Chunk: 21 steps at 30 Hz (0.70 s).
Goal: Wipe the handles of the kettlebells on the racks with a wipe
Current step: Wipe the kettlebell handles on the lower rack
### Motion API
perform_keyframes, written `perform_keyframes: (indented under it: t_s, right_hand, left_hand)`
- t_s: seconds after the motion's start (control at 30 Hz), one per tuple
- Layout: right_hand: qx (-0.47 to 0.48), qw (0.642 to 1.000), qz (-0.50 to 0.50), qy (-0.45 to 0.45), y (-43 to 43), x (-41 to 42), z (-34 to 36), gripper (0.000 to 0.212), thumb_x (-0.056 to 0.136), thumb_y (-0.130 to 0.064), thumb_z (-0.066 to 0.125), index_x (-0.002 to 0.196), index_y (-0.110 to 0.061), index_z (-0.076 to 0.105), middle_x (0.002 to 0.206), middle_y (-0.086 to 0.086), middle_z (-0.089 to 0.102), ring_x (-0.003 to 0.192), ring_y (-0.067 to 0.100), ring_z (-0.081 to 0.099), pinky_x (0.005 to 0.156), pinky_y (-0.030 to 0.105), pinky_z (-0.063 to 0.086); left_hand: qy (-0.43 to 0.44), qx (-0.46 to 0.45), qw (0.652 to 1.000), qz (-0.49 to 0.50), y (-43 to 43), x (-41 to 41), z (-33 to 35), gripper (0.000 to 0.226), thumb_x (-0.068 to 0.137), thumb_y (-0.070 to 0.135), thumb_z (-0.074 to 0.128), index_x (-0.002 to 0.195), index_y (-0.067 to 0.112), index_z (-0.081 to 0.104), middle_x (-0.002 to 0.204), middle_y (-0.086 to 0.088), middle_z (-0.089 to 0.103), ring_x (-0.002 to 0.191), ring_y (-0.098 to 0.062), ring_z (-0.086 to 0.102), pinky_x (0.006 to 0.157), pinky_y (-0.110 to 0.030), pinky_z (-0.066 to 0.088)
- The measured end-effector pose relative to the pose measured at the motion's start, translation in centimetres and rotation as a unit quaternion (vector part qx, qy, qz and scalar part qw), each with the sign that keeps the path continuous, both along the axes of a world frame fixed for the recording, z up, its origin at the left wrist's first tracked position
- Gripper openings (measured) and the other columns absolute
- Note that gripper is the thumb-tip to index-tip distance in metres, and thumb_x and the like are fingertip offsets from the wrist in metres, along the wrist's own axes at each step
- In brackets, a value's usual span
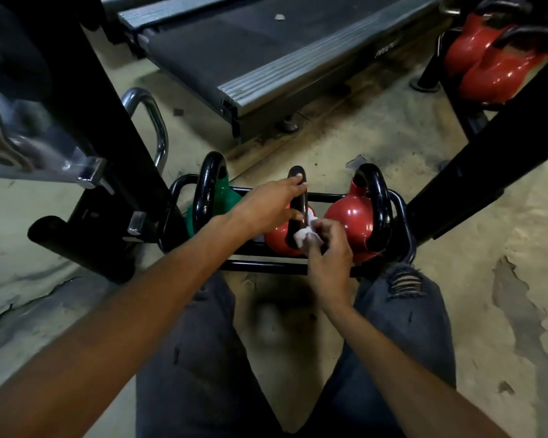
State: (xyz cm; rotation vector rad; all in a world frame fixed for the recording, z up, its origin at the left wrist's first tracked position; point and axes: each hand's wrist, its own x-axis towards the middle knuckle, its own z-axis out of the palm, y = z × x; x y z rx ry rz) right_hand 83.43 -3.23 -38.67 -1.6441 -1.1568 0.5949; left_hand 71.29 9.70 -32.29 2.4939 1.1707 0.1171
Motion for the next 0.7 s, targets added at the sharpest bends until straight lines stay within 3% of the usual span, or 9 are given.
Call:
perform_keyframes:
  t_s: [0.07,0.13,0.27,0.37,0.43,0.53,0.63,0.7]
  right_hand:
    - [-0.06,0.986,-0.038,0.152,1.0,-0.9,0.3,0.017,0.1,-0.01,0.056,0.106,-0.023,0.064,0.107,-0.005,0.068,0.102,0.004,0.064,0.091,0.028,0.052]
    - [-0.098,0.958,-0.06,0.263,3.7,-0.8,1.3,0.02,0.102,-0.011,0.049,0.102,-0.02,0.066,0.103,0.007,0.071,0.099,0.017,0.067,0.089,0.04,0.054]
    - [-0.168,0.897,-0.076,0.403,7.9,-0.1,3.4,0.031,0.1,-0.008,0.042,0.119,-0.012,0.067,0.108,0.015,0.074,0.098,0.028,0.072,0.085,0.042,0.059]
    - [-0.183,0.878,-0.088,0.433,7.1,0.3,2.7,0.024,0.101,-0.011,0.051,0.11,-0.007,0.073,0.104,0.013,0.076,0.099,0.026,0.073,0.085,0.038,0.058]
    - [-0.16,0.866,-0.122,0.459,7.5,1.1,2.8,0.017,0.096,-0.005,0.06,0.109,-0.007,0.07,0.104,0.012,0.074,0.09,0.02,0.07,0.077,0.03,0.055]
    - [-0.094,0.894,-0.138,0.417,8.4,1.4,3.5,0.019,0.092,0.002,0.064,0.11,-0.005,0.067,0.101,0.011,0.073,0.084,0.017,0.069,0.071,0.025,0.056]
    - [-0.086,0.928,-0.123,0.341,6.8,0.0,2.5,0.01,0.093,-0.015,0.071,0.102,-0.011,0.07,0.101,0.009,0.075,0.095,0.019,0.071,0.086,0.032,0.058]
    - [-0.087,0.937,-0.11,0.319,6.3,-0.5,1.5,0.013,0.094,-0.028,0.071,0.093,-0.015,0.07,0.097,0.006,0.076,0.094,0.02,0.071,0.087,0.034,0.056]
  left_hand:
    - [0.021,0.004,1.0,-0.011,0.3,0.0,-0.1,0.074,0.091,0.032,0.07,0.155,0.023,0.033,0.165,0.003,0.023,0.147,-0.02,0.032,0.119,-0.043,0.03]
    - [0.039,0.011,0.999,-0.016,0.5,0.0,0.0,0.076,0.09,0.031,0.072,0.155,0.023,0.033,0.165,0.003,0.023,0.146,-0.021,0.034,0.117,-0.043,0.033]
    - [0.051,0.02,0.998,-0.011,0.6,0.3,0.2,0.077,0.088,0.026,0.074,0.154,0.022,0.035,0.164,0.002,0.026,0.144,-0.023,0.037,0.114,-0.047,0.038]
    - [0.047,0.01,0.999,-0.004,0.7,0.3,0.1,0.079,0.086,0.029,0.075,0.154,0.023,0.035,0.164,0.004,0.025,0.145,-0.021,0.036,0.115,-0.046,0.036]
    - [0.036,0.002,0.999,0.002,0.7,0.2,-0.1,0.08,0.084,0.031,0.077,0.153,0.024,0.036,0.164,0.005,0.026,0.145,-0.021,0.037,0.115,-0.046,0.037]
    - [0.016,0.003,1.0,0.016,0.2,0.1,0.0,0.081,0.083,0.032,0.077,0.153,0.025,0.038,0.163,0.006,0.028,0.145,-0.02,0.036,0.115,-0.047,0.037]
    - [0.012,0.034,0.998,0.047,-0.7,-0.4,0.3,0.085,0.085,0.038,0.075,0.156,0.021,0.032,0.164,0.003,0.026,0.146,-0.02,0.034,0.115,-0.042,0.035]
    - [0.004,0.052,0.997,0.059,-0.8,-0.6,0.5,0.089,0.083,0.043,0.076,0.156,0.019,0.032,0.164,0.001,0.027,0.146,-0.021,0.035,0.113,-0.041,0.035]
